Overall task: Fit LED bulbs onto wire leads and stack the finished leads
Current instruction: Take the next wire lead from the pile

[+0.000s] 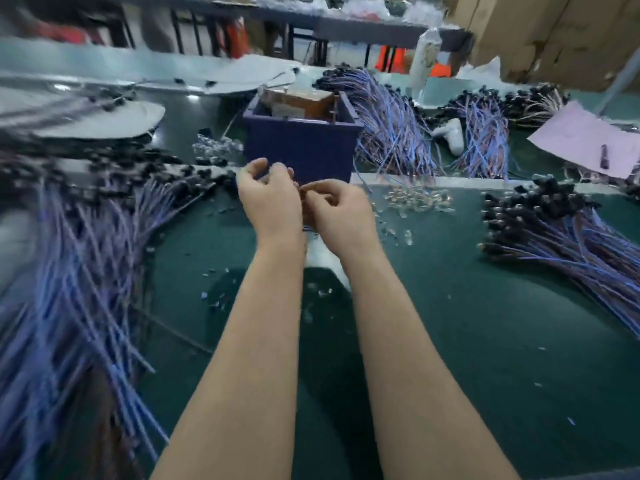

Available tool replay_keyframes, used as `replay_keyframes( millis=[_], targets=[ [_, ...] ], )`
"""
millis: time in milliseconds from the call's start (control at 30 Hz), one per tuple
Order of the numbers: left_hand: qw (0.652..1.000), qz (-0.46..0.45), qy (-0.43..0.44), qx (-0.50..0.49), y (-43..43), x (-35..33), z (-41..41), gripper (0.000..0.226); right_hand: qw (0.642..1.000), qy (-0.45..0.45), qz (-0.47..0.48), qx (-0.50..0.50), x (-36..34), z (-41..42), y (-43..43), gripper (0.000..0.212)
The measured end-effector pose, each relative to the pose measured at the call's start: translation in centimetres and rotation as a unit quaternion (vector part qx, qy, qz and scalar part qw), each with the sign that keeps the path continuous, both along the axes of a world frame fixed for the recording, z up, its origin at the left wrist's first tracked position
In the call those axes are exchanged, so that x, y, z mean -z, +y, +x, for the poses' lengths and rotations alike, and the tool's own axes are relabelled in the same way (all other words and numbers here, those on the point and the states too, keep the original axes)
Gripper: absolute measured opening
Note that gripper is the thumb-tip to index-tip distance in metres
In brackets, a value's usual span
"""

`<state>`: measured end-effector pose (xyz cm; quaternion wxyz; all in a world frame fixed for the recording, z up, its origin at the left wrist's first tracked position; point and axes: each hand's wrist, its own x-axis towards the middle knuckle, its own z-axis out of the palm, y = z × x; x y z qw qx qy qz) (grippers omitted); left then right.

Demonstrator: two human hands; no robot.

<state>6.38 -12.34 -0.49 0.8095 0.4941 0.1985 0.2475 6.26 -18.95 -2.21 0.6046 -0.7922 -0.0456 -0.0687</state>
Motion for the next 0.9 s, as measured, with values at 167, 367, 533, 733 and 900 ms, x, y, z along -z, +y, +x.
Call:
replay_keyframes(
  millis=[167, 367, 533, 733, 900],
  targets=[
    [0.987, -0.016, 0.011, -0.162, 7.8, 0.0, -1.2, 0.011, 0.973, -0.026, -0.197, -0.119, 1.3, 0.0, 9.0, 0.03],
    [0.975, -0.043, -0.005, -0.218, 12.3, -0.4, -2.0, 0.02, 0.899, -0.045, -0.407, -0.157, 2.8, 0.0, 14.5, 0.032],
    [0.979, -0.062, 0.006, -0.195, 12.4, -0.7, -2.1, 0.027, 0.909, -0.047, -0.405, -0.082, 3.6, -0.4, 16.0, 0.027],
    [0.979, -0.072, -0.001, -0.188, 11.9, -1.3, -2.2, 0.028, 0.932, 0.085, -0.341, -0.087, 1.5, -0.1, 15.7, 0.039],
    [0.98, -0.085, -0.034, -0.175, 12.0, -2.6, -2.5, 0.019, 0.9, 0.141, -0.392, -0.13, 0.6, 0.3, 15.7, 0.029]
  ],
)
